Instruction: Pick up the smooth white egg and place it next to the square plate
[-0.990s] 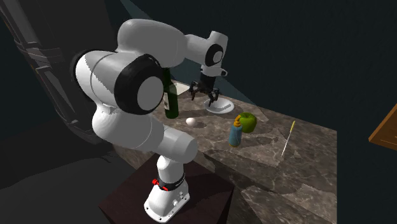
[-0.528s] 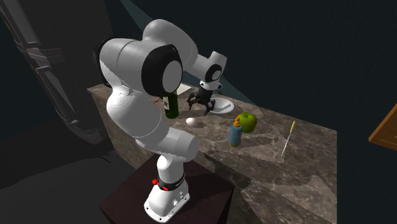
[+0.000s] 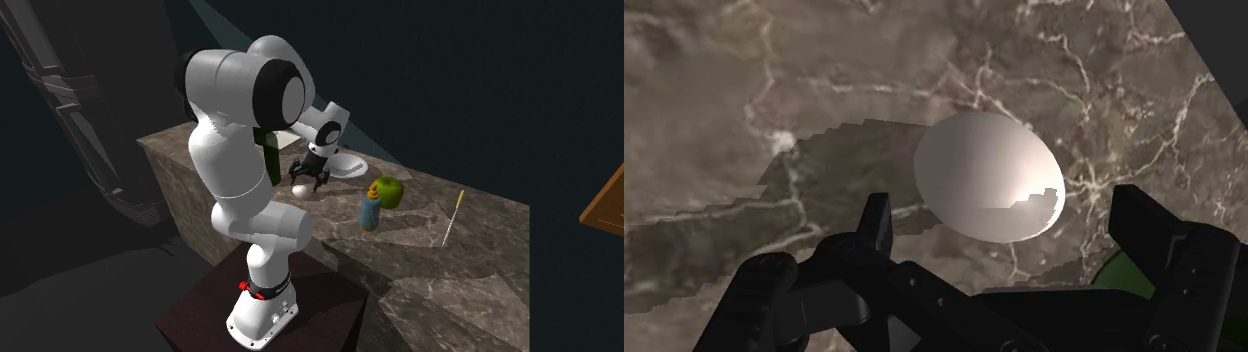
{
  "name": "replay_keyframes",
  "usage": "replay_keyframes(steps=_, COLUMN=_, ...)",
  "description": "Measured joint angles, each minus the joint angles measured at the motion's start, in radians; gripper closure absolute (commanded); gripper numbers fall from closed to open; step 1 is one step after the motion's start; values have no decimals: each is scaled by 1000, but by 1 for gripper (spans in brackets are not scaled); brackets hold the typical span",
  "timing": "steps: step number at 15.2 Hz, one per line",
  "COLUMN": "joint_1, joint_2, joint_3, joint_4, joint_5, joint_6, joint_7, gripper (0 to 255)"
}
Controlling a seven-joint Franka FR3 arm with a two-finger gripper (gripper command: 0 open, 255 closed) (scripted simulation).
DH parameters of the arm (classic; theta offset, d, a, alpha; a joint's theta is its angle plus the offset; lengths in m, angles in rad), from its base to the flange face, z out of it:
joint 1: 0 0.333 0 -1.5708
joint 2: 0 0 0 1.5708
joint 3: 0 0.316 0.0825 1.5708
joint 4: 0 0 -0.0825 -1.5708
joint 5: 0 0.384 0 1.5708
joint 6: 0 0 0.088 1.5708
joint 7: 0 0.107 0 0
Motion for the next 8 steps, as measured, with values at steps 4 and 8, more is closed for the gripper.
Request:
replay_keyframes(steps=4, joint_1=13, joint_2=25, joint_3=6, joint_4=-33, joint_5=23, joint_6=57, joint_7=-15, gripper=0)
replay_keyframes(steps=8, joint_1=17, joint_2=34, joint_3=8, joint_4=-38, joint_5=30, joint_6=72, joint_7=-18, gripper=0)
